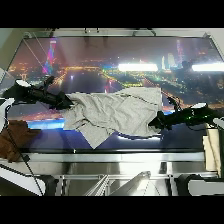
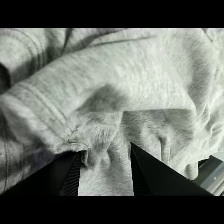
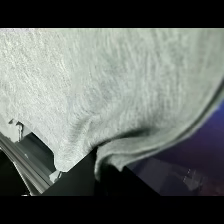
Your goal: Fold the shirts.
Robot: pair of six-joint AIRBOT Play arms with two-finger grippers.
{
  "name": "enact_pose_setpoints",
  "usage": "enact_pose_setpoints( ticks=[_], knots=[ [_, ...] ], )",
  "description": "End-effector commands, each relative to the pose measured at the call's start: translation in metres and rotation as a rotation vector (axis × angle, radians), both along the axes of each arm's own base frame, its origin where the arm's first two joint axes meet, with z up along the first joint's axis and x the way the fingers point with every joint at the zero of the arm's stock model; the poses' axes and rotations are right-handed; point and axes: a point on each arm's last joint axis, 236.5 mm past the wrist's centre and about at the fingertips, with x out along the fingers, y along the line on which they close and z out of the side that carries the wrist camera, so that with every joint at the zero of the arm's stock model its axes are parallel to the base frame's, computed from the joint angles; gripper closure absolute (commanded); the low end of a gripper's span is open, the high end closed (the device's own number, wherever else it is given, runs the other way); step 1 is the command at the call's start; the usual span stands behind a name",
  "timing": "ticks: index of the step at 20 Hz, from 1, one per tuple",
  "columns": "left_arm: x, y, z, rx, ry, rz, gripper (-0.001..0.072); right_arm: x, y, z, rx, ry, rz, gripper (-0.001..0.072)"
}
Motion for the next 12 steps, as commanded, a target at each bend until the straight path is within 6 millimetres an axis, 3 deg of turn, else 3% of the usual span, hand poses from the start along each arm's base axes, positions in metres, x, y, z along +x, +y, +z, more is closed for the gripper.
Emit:
enact_pose_setpoints(
  ticks=[1, 2, 4, 6, 7, 9, 10, 12],
  knots=[
    [-0.002, 0.004, -0.006, 0.039, -0.001, -0.020, 0.0479, 0.001, 0.002, 0.003, 0.014, -0.001, -0.004, 0.0700],
    [-0.001, 0.003, -0.006, 0.038, -0.004, -0.019, 0.0704, 0.001, 0.004, 0.005, 0.024, 0.000, -0.006, 0.0700],
    [0.008, -0.007, 0.004, -0.021, -0.042, -0.001, 0.0691, 0.002, 0.013, 0.019, 0.093, -0.035, 0.016, 0.0701],
    [0.022, -0.023, 0.046, -0.182, -0.137, 0.022, 0.0693, -0.001, 0.026, 0.052, 0.220, -0.072, 0.047, 0.0700],
    [0.029, -0.028, 0.081, -0.279, -0.202, 0.036, 0.0694, -0.001, 0.030, 0.076, 0.290, -0.106, 0.060, 0.0700],
    [0.026, -0.031, 0.172, -0.489, -0.358, 0.032, 0.0694, 0.003, 0.029, 0.138, 0.428, -0.229, 0.076, 0.0701],
    [0.012, -0.031, 0.220, -0.575, -0.434, -0.001, 0.0694, 0.006, 0.024, 0.177, 0.501, -0.333, 0.078, 0.0700],
    [-0.029, -0.029, 0.309, -0.701, -0.599, -0.087, 0.0694, 0.008, 0.010, 0.279, 0.680, -0.645, 0.041, 0.0700]
  ],
)
